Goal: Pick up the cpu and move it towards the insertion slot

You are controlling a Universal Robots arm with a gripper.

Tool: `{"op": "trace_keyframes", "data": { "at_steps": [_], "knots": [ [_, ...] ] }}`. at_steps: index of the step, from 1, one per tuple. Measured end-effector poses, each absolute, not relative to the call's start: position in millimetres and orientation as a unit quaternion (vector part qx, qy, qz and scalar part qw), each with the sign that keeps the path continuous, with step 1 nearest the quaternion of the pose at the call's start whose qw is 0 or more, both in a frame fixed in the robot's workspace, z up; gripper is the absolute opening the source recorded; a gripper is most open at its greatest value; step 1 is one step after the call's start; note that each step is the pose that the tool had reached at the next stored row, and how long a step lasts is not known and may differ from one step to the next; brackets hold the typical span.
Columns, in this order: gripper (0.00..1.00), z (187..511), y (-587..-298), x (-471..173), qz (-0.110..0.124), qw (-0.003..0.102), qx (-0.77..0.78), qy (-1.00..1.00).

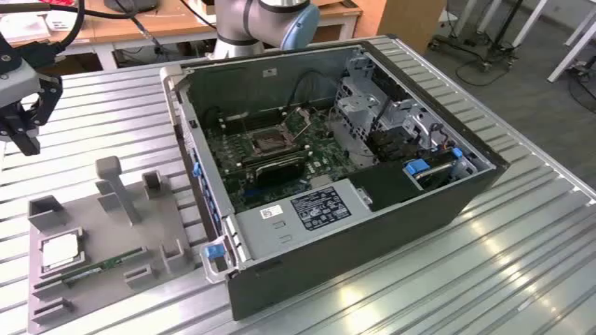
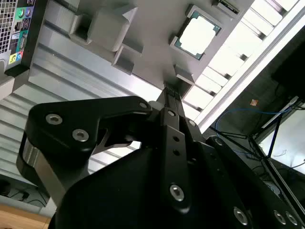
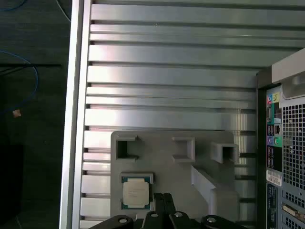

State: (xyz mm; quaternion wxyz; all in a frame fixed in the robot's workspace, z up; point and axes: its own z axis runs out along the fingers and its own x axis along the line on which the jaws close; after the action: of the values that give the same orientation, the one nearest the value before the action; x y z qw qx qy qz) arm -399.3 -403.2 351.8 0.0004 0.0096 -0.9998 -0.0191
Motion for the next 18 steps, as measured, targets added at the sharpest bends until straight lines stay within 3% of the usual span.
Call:
{"op": "trace_keyframes", "data": {
  "at_steps": [18],
  "knots": [
    [0.11,351.6,-403.4,-407.4,-0.019,0.0,0.01,-1.0]
  ]
}}
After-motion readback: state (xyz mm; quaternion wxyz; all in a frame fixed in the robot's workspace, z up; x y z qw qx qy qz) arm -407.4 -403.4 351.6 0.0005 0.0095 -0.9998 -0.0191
